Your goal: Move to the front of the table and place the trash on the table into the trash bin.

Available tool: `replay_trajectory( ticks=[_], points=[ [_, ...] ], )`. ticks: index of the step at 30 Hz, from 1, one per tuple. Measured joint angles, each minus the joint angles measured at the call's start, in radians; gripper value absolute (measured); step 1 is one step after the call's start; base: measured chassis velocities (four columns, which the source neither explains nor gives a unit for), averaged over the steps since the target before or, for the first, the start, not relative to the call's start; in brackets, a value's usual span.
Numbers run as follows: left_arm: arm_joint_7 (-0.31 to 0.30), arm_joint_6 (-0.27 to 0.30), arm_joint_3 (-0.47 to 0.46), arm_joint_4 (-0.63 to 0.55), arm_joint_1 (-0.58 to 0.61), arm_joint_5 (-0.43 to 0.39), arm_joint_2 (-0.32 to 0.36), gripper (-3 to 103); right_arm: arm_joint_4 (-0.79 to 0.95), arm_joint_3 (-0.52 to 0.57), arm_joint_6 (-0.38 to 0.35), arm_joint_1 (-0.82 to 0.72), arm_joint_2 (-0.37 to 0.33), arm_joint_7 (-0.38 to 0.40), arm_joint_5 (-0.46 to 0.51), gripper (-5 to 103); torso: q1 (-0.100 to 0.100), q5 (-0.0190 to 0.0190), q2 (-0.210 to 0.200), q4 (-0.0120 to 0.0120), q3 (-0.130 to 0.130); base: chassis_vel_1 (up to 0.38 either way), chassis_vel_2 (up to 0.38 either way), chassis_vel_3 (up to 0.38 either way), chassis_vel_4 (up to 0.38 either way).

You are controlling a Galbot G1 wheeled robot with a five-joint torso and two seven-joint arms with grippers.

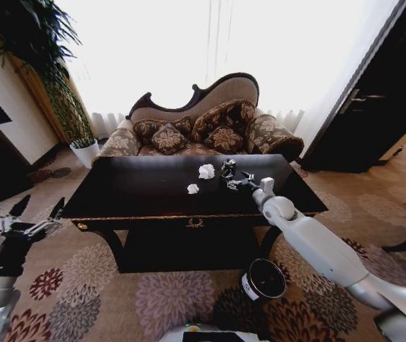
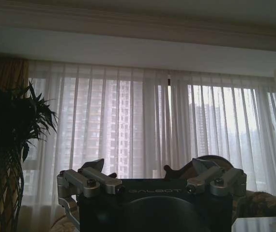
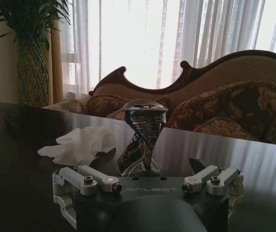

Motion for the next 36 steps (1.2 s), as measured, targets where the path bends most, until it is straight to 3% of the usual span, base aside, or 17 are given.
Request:
replay_trajectory(
  ticks=[14, 16, 18, 19, 21, 26, 27, 28, 30, 36],
  points=[
    [0.000, -0.007, -0.015, 0.006, 0.010, -0.007, 0.011, 100, -0.063, -0.061, 0.002, 0.086, 0.036, -0.028, 0.017, 102, 0.000, -0.0002, 0.000, 0.0001, 0.000, 0.000, 0.000, 0.000, 0.000],
    [0.000, -0.007, -0.014, 0.006, 0.009, -0.006, 0.011, 100, -0.070, -0.064, 0.007, 0.087, 0.039, -0.033, 0.016, 99, 0.000, -0.0001, 0.000, 0.0001, 0.000, 0.000, 0.000, 0.000, 0.000],
    [0.000, -0.007, -0.010, 0.009, 0.008, -0.004, 0.010, 100, -0.076, -0.068, 0.014, 0.087, 0.042, -0.039, 0.013, 95, 0.000, -0.0001, 0.000, 0.0000, 0.000, 0.000, 0.000, 0.000, 0.000],
    [-0.001, -0.007, -0.008, 0.011, 0.007, -0.002, 0.010, 100, -0.077, -0.069, 0.017, 0.087, 0.044, -0.042, 0.010, 84, 0.000, -0.0001, 0.000, 0.0001, 0.000, 0.000, 0.000, 0.000, 0.000],
    [-0.001, -0.007, -0.006, 0.013, 0.006, 0.000, 0.009, 100, -0.078, -0.070, 0.018, 0.085, 0.046, -0.043, 0.009, 84, 0.000, -0.0001, 0.000, 0.0001, 0.000, 0.000, 0.000, 0.000, 0.000],
    [-0.001, -0.007, 0.002, 0.017, 0.003, 0.007, 0.004, 100, -0.077, -0.070, 0.018, 0.082, 0.050, -0.046, 0.020, 62, 0.000, -0.0001, 0.000, 0.0001, 0.000, 0.000, 0.000, 0.000, 0.000],
    [-0.001, -0.007, 0.005, 0.018, 0.001, 0.010, 0.003, 100, -0.077, -0.070, 0.018, 0.081, 0.051, -0.046, 0.024, 62, 0.000, 0.0000, 0.000, 0.0001, 0.000, 0.000, 0.000, 0.000, 0.000],
    [-0.001, -0.007, 0.008, 0.020, -0.001, 0.014, 0.002, 100, -0.077, -0.070, 0.018, 0.081, 0.052, -0.046, 0.026, 51, 0.000, -0.0001, 0.000, 0.0000, 0.000, 0.000, 0.000, 0.000, 0.000],
    [-0.001, -0.007, 0.010, 0.020, -0.002, 0.016, 0.002, 100, -0.076, -0.069, 0.017, 0.081, 0.052, -0.047, 0.027, 51, 0.000, 0.0000, 0.000, 0.0000, 0.000, 0.000, 0.000, 0.000, 0.000],
    [-0.001, -0.008, 0.016, 0.024, -0.006, 0.019, 0.000, 100, -0.072, -0.061, 0.017, 0.072, 0.052, -0.054, 0.025, 25, 0.000, -0.0001, 0.000, 0.0000, 0.000, 0.000, 0.000, 0.000, 0.000]
  ],
)
